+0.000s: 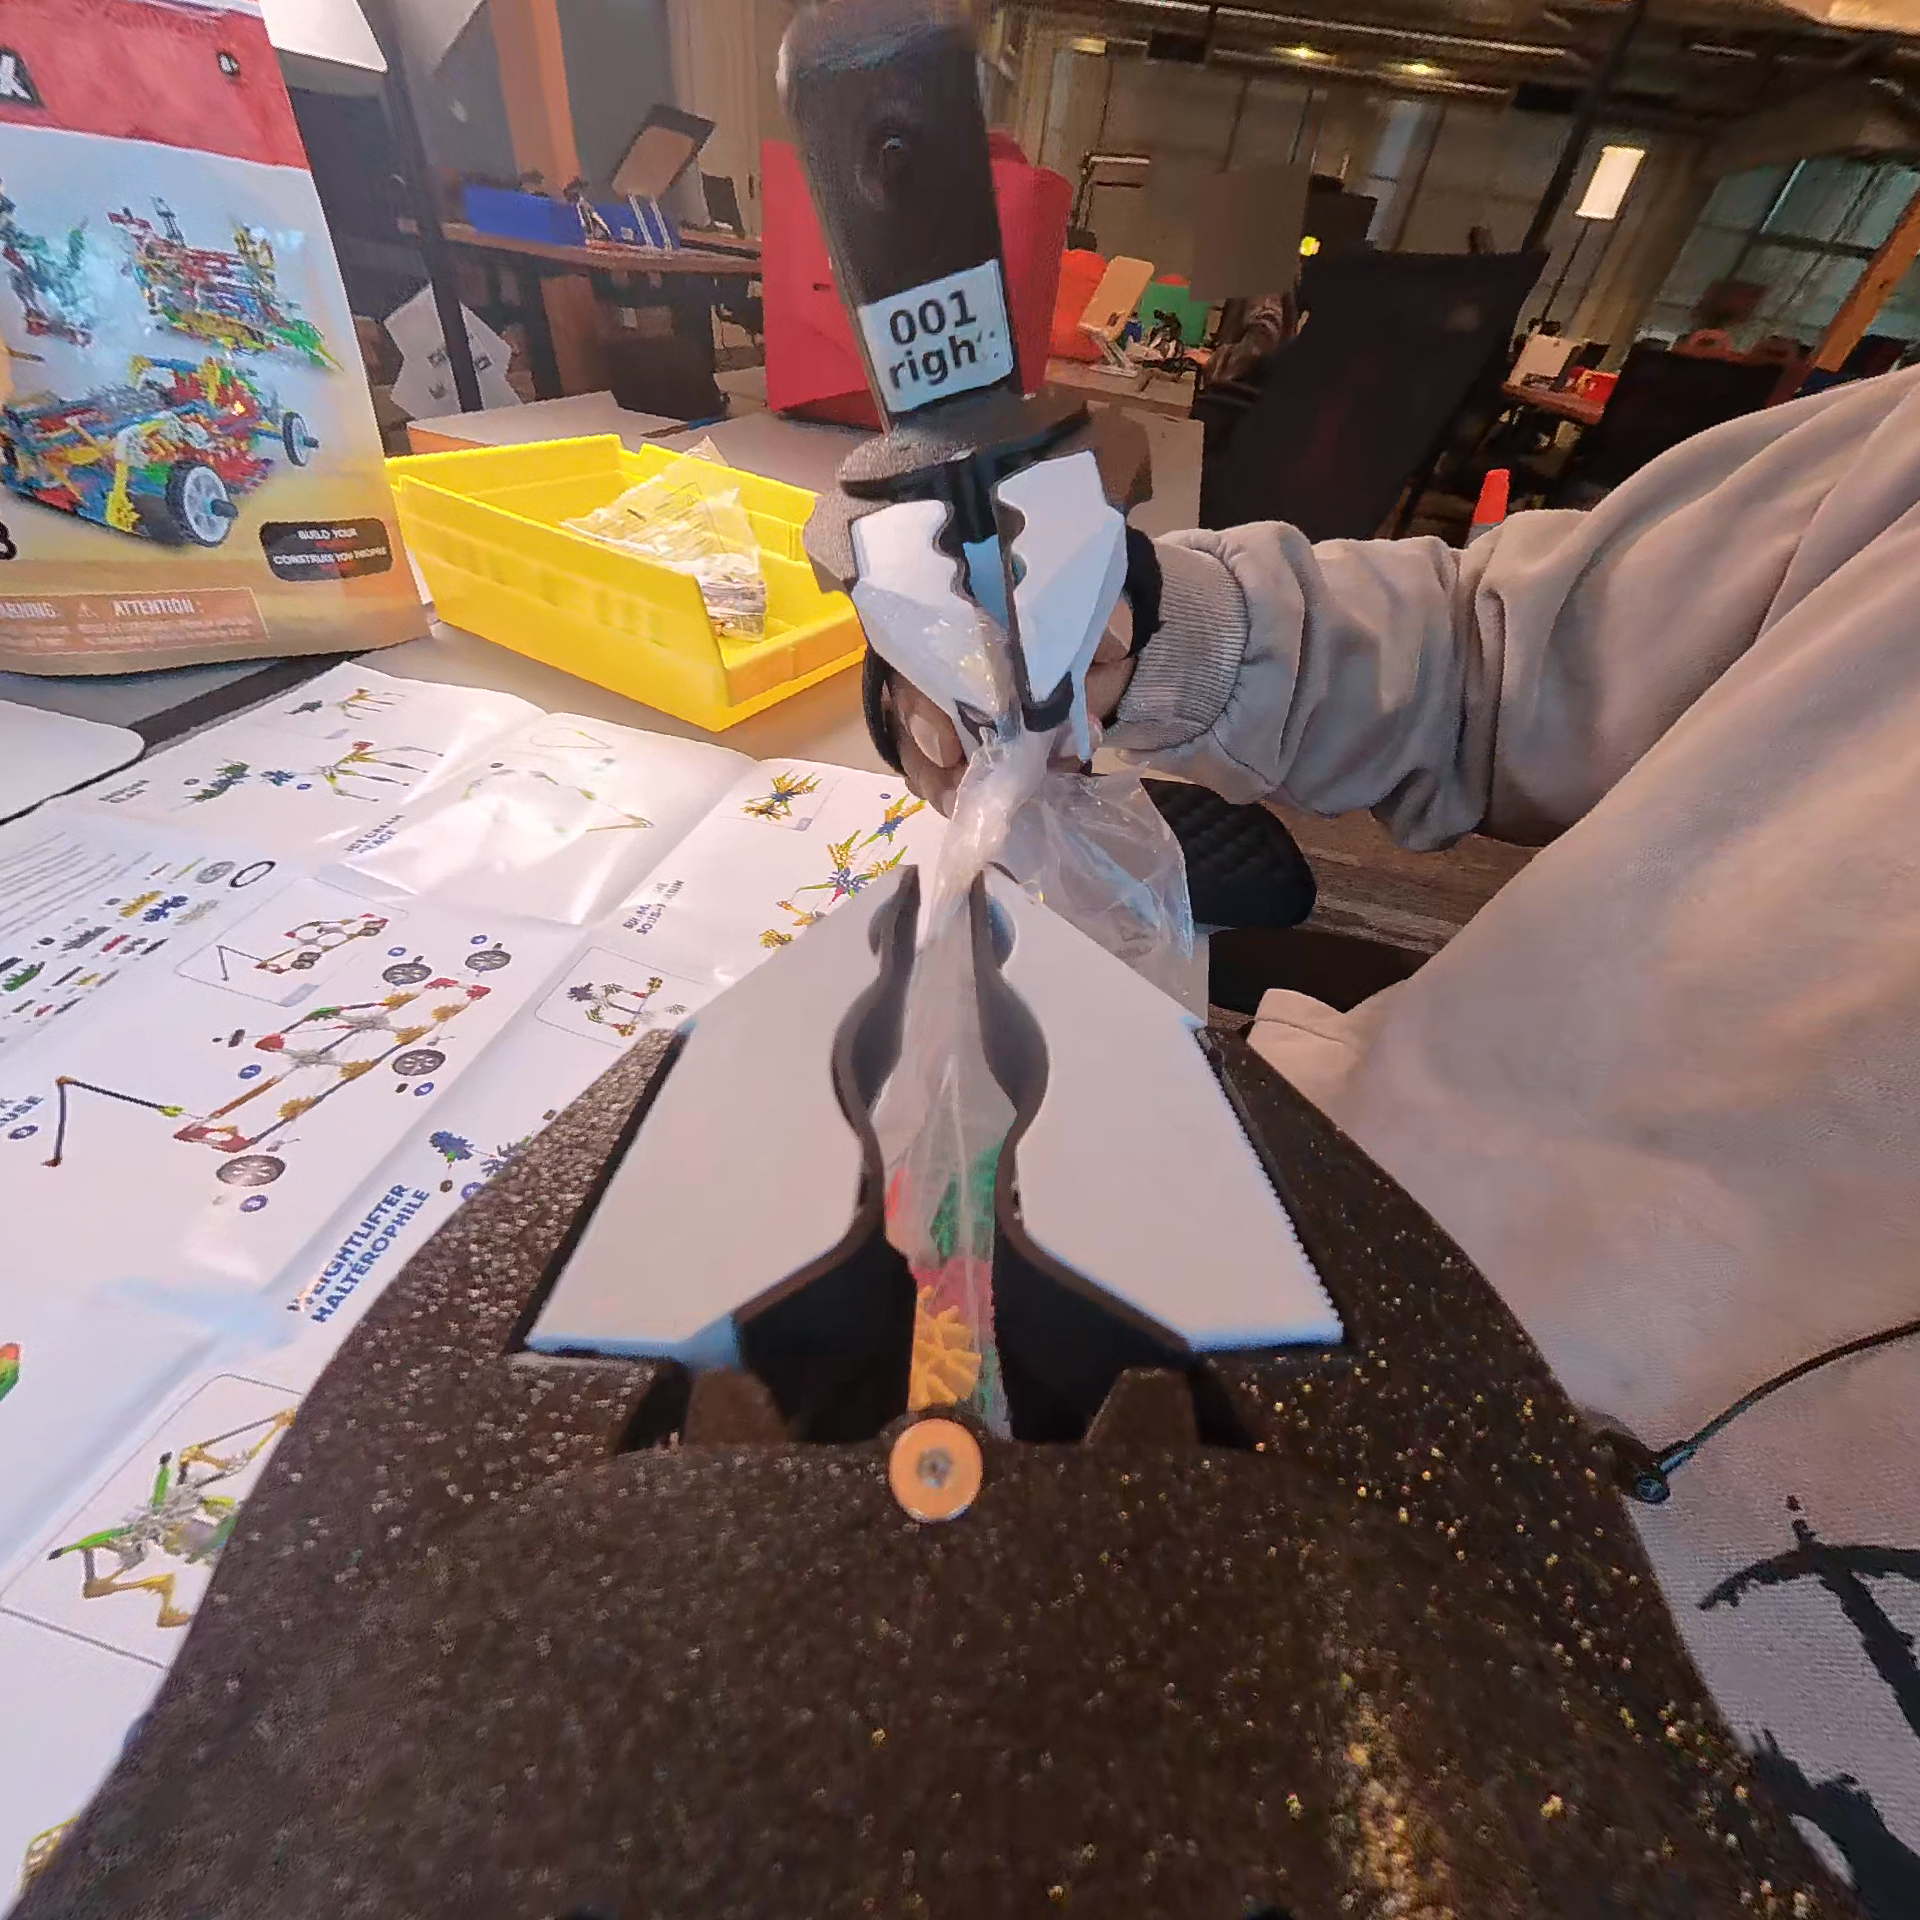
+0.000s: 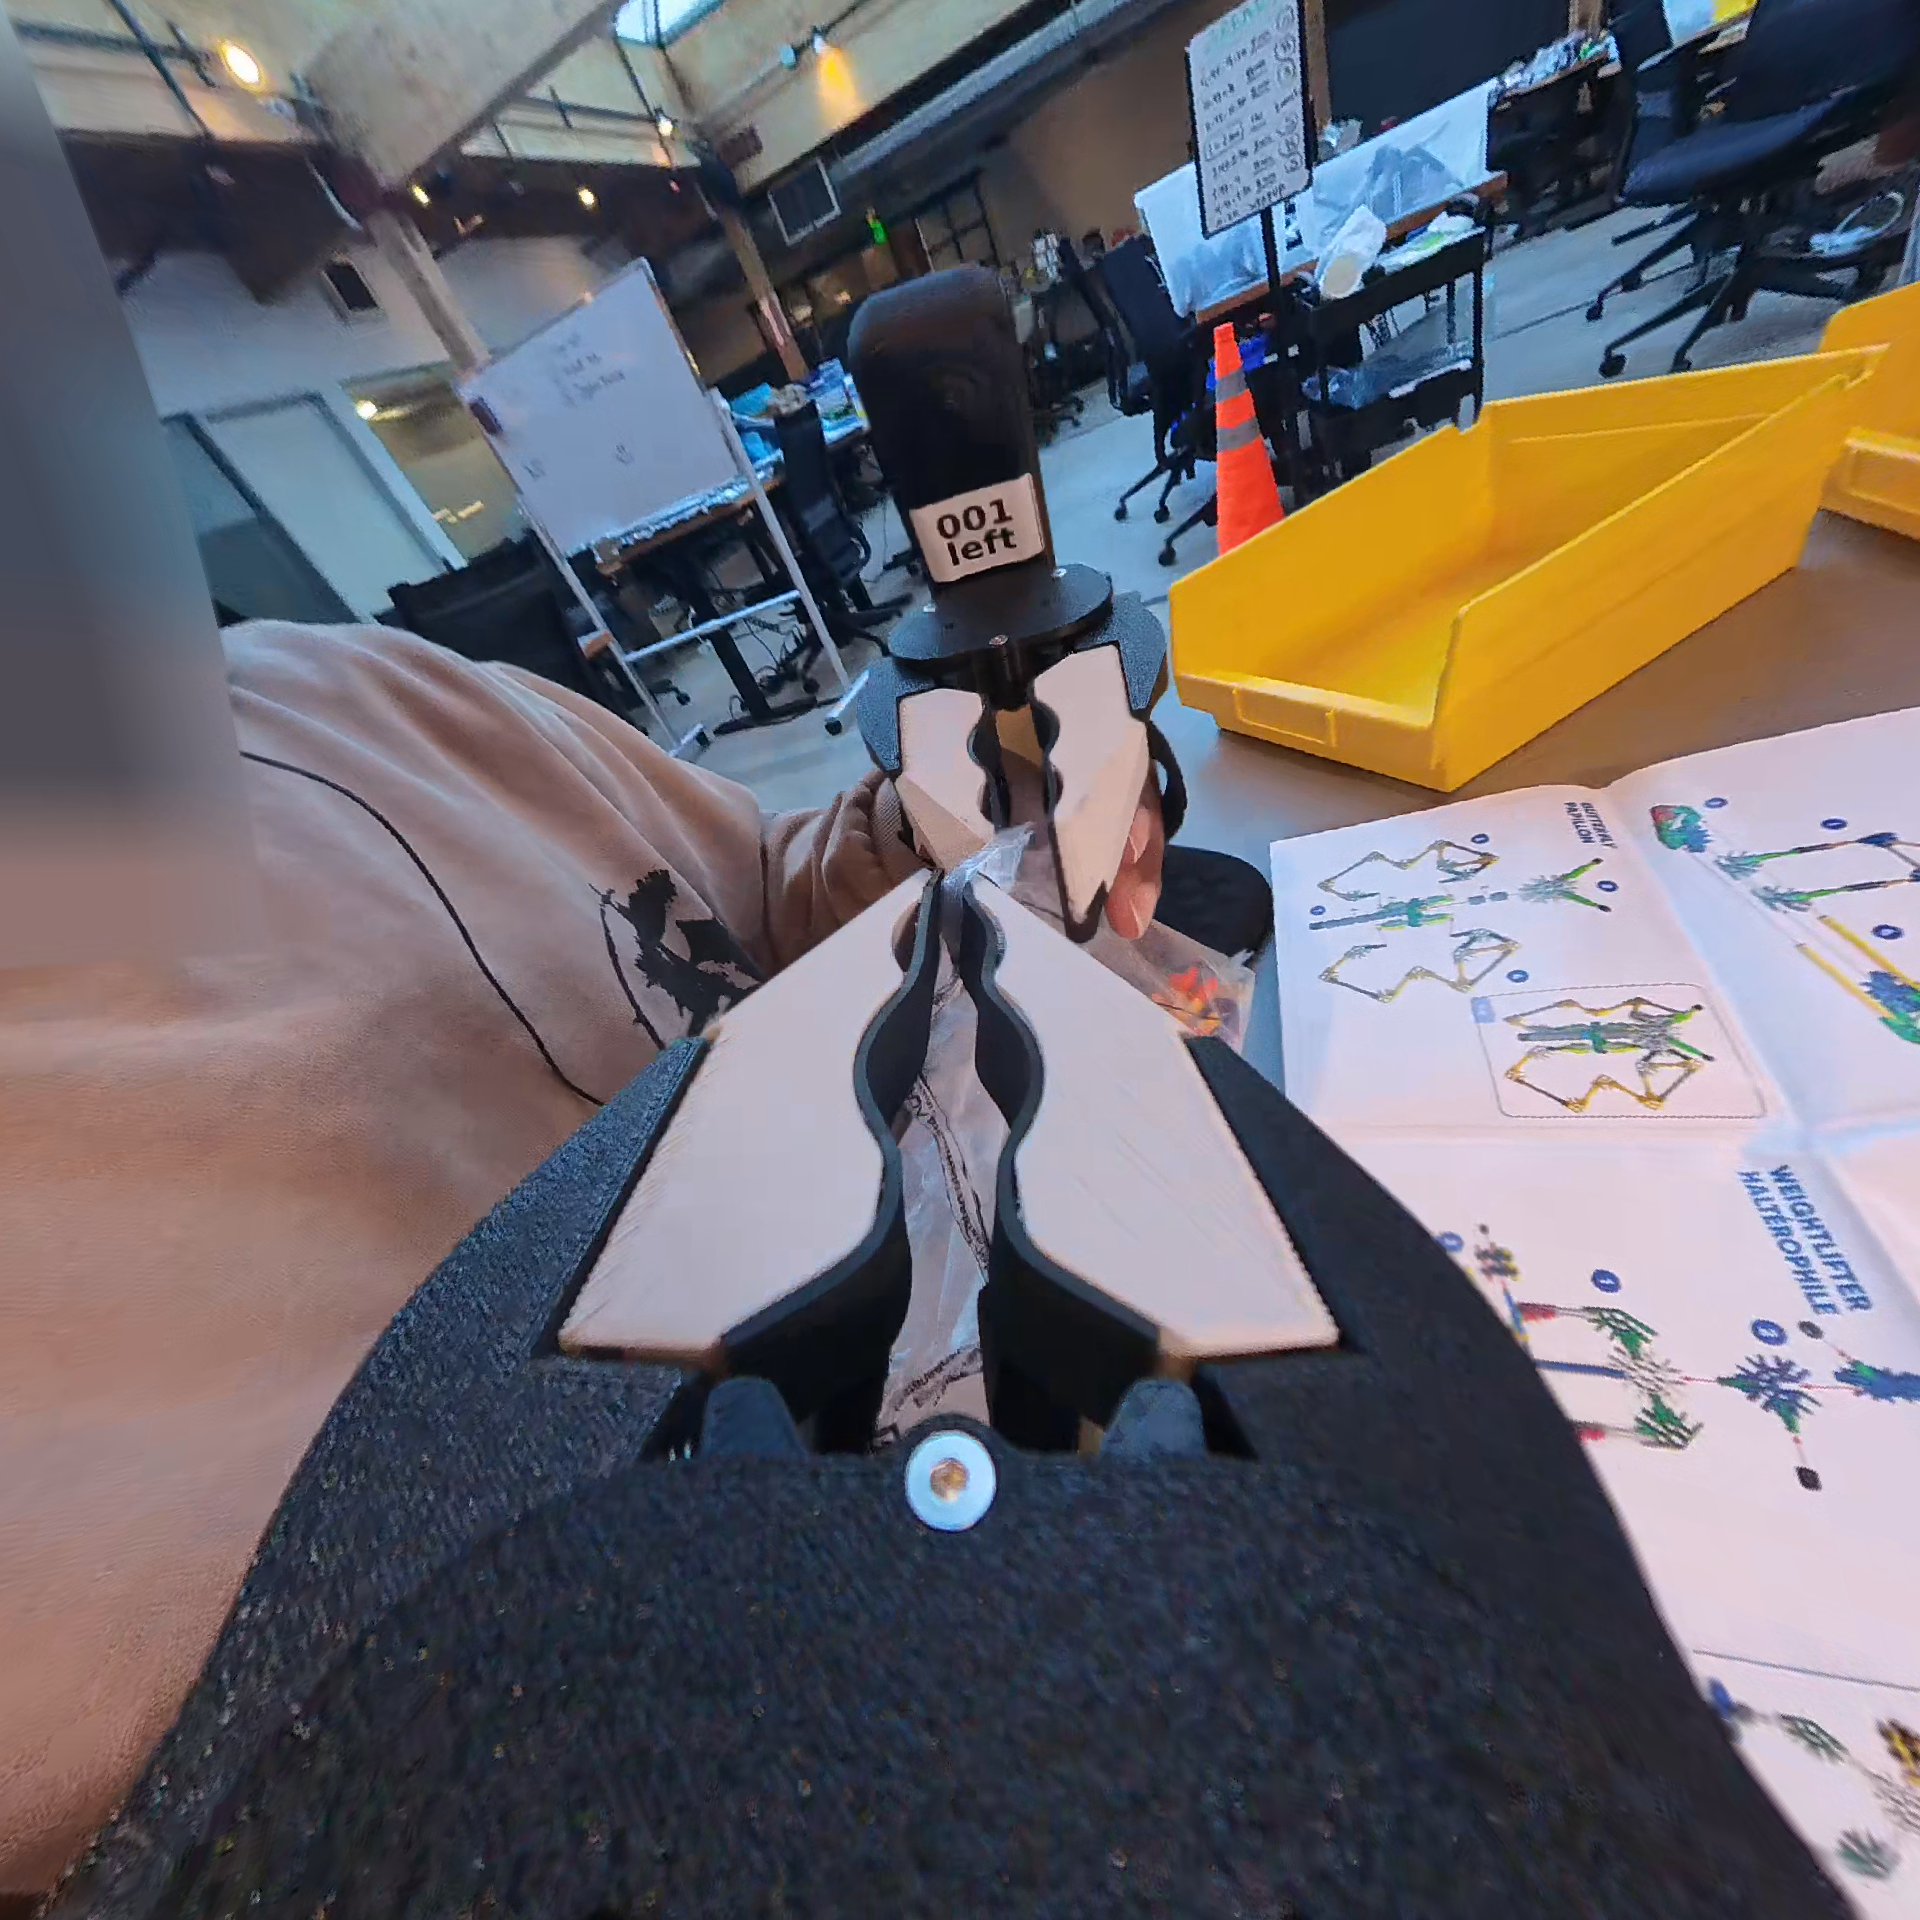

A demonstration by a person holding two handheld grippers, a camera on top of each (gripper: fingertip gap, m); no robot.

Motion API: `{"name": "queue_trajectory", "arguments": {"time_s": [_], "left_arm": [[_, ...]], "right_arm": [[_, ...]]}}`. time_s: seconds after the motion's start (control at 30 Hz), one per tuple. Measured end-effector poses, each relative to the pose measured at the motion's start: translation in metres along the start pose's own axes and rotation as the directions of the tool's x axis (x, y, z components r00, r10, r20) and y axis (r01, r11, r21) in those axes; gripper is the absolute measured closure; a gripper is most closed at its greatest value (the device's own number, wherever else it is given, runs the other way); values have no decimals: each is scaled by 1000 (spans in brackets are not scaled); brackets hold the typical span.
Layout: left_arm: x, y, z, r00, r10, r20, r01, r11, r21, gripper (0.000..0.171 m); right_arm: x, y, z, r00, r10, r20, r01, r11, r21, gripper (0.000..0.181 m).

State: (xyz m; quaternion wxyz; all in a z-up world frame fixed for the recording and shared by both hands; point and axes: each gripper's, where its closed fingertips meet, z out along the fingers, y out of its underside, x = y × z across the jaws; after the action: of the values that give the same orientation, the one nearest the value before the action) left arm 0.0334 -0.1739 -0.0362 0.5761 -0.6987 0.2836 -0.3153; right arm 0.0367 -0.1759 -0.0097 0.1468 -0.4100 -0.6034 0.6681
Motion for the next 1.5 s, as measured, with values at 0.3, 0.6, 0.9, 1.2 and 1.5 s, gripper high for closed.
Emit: {"name": "queue_trajectory", "arguments": {"time_s": [0.3, 0.6, 0.9, 1.2, 1.5], "left_arm": [[-2, -9, 23, 995, 88, -46, -88, 996, -6, 148], [2, -1, 36, 991, 42, -128, -46, 998, -34, 171], [-14, 9, 45, 965, -200, -170, 204, 979, 5, 171], [-34, 33, 60, 981, -186, -52, 183, 981, -66, 171], [-38, 51, 78, 990, -139, -16, 136, 983, -125, 171]], "right_arm": [[2, 4, -5, 997, 32, 73, -34, 999, 23, 181], [2, 16, -15, 992, 34, 119, -36, 999, 15, 181], [13, 27, -13, 990, 13, 140, -18, 999, 35, 181], [32, 61, -7, 993, -116, 35, 121, 969, -217, 181], [27, 88, -9, 994, -84, 68, 102, 939, -329, 181]]}}
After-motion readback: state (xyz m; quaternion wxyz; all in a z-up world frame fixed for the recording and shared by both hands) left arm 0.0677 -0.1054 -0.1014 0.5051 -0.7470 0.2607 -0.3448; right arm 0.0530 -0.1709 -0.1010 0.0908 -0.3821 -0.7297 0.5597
